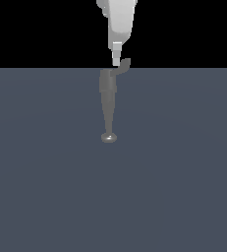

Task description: Turn on the faucet by rotating a designated handle.

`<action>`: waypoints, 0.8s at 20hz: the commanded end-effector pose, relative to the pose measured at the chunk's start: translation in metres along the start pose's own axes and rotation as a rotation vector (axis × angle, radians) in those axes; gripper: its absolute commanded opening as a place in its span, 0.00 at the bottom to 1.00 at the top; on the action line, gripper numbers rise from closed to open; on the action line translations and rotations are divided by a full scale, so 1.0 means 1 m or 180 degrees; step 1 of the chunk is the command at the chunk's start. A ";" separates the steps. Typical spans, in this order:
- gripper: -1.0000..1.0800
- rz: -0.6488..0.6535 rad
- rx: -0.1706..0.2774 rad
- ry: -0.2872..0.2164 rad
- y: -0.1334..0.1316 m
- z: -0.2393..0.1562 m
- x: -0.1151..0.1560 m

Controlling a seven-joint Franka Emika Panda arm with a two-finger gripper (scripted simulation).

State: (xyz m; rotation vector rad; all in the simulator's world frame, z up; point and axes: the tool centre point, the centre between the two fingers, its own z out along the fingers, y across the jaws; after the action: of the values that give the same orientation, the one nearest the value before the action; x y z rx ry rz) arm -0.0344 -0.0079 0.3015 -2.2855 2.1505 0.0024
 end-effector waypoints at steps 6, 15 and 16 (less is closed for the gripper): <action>0.00 0.0059 0.0000 0.0005 -0.016 0.001 0.028; 0.00 0.0094 -0.0002 0.0008 -0.035 0.001 0.055; 0.00 0.0097 -0.0002 0.0009 -0.037 0.001 0.057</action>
State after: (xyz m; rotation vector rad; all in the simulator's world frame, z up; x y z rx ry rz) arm 0.0025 -0.0428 0.3018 -2.2817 2.1537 0.0045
